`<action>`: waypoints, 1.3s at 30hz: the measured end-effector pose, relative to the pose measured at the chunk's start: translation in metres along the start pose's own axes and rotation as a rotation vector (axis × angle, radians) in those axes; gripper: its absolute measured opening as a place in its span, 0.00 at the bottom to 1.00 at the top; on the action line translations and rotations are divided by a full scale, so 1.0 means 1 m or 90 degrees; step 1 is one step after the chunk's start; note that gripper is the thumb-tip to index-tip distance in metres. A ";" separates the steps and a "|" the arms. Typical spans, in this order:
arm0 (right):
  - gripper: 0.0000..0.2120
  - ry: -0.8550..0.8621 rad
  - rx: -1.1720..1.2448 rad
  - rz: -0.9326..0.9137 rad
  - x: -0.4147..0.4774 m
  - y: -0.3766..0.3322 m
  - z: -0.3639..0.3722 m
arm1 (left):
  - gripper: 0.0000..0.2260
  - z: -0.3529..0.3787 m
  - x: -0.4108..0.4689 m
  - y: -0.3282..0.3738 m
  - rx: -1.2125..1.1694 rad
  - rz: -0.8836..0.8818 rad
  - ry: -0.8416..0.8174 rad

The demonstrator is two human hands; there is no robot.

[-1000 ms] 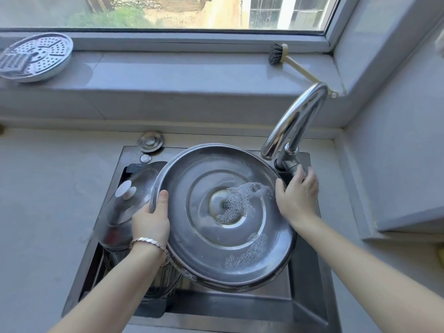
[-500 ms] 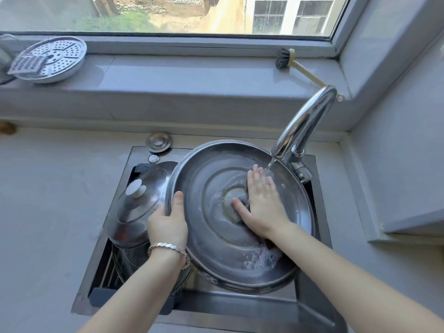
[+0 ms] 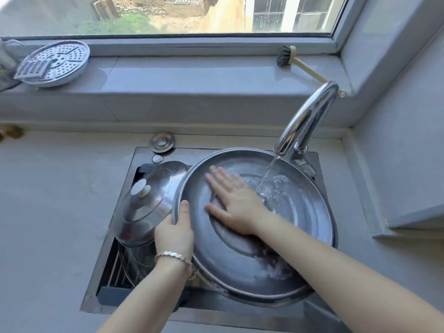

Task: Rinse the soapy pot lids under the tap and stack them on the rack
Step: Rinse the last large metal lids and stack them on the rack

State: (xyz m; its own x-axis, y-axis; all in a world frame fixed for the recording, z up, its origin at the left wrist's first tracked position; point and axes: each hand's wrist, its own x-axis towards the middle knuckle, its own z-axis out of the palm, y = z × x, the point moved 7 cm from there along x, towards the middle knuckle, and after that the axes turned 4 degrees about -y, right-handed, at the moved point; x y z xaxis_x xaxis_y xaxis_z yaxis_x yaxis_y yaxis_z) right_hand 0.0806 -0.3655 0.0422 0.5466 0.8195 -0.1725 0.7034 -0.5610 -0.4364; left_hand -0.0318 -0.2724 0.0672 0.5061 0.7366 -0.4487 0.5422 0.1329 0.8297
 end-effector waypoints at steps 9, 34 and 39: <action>0.37 0.013 0.053 0.012 -0.029 0.006 0.029 | 0.23 -0.011 -0.001 0.018 0.035 0.067 0.035; 0.36 0.074 0.205 -0.075 -0.082 -0.028 0.051 | 0.22 -0.004 -0.013 0.073 0.059 0.351 0.152; 0.45 0.049 0.156 0.188 -0.083 0.037 0.054 | 0.21 -0.021 -0.011 0.067 0.017 0.331 0.219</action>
State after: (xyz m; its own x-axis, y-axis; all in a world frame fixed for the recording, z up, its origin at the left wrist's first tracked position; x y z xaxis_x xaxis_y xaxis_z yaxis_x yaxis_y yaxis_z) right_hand 0.0368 -0.4476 -0.0073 0.7482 0.6103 -0.2601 0.3859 -0.7193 -0.5777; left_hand -0.0152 -0.2579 0.1346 0.4656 0.8726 0.1476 0.3021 -0.3134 0.9003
